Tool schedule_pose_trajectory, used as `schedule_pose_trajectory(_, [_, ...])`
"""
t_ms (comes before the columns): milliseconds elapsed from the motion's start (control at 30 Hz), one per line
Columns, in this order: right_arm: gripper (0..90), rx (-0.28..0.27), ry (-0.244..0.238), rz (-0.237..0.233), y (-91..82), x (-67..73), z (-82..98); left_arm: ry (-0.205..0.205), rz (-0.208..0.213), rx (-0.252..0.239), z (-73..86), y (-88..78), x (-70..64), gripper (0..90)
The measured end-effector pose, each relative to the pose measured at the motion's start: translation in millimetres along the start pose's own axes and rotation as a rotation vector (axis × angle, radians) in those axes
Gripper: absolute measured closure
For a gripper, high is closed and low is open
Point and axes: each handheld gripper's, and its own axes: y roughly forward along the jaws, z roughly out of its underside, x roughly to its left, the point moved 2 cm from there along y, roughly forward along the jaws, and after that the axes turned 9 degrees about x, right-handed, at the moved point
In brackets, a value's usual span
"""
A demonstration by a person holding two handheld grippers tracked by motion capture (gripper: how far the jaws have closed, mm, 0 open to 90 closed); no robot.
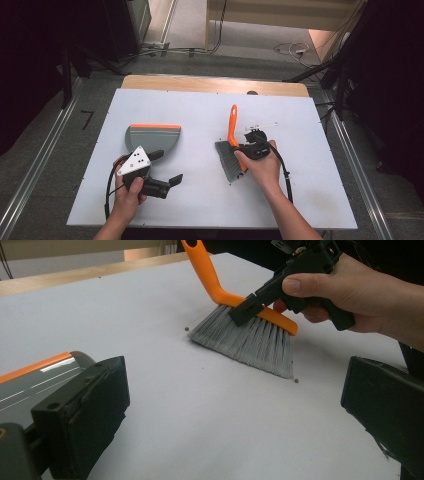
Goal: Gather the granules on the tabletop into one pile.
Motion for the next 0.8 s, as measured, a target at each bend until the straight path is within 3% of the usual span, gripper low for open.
schedule_pose_trajectory(367, [67.1, -0.026, 0.011, 0.001, -6.0, -13.8, 2.6, 0.002, 0.0, 0.007, 0.0, 1.5, -0.8, 0.0])
schedule_pose_trajectory(433, [67.2, -0.033, 0.02, -0.015, -7.4, -15.9, 2.4, 0.004, 0.001, 0.007, -0.1, 1.8, -1.0, 0.0])
schedule_pose_trajectory(467, [67.5, -0.054, 0.011, -0.056, -8.8, -16.9, 1.6, 0.005, 0.002, 0.006, -0.2, 2.0, -1.1, 0.0])
schedule_pose_trajectory(500, [67.5, -0.054, 0.011, -0.056, -8.8, -16.9, 1.6, 0.005, 0.002, 0.006, -0.3, 2.2, -1.1, 0.0])
schedule_pose_trajectory(533, [67.9, -0.074, -0.002, -0.094, -12.0, -15.7, 0.3, 0.004, 0.001, 0.006, -0.3, 2.4, -0.8, 0.0])
schedule_pose_trajectory(567, [67.9, -0.074, -0.002, -0.094, -12.0, -15.7, 0.3, 0.0, 0.004, 0.004, -0.4, 2.8, -0.8, 0.0])
schedule_pose_trajectory(667, [68.4, -0.095, -0.07, -0.137, -23.6, -7.0, -2.9, 0.004, 0.004, 0.007, -0.3, 3.2, -0.9, 0.0])
schedule_pose_trajectory(700, [68.4, -0.095, -0.07, -0.137, -23.6, -7.0, -2.9, 0.003, 0.004, 0.007, -0.2, 3.5, -0.9, 0.0])
schedule_pose_trajectory(800, [68.4, -0.108, -0.136, -0.148, -34.8, -1.8, -3.8, 0.002, 0.005, 0.008, -0.5, 4.2, -0.6, 0.0])
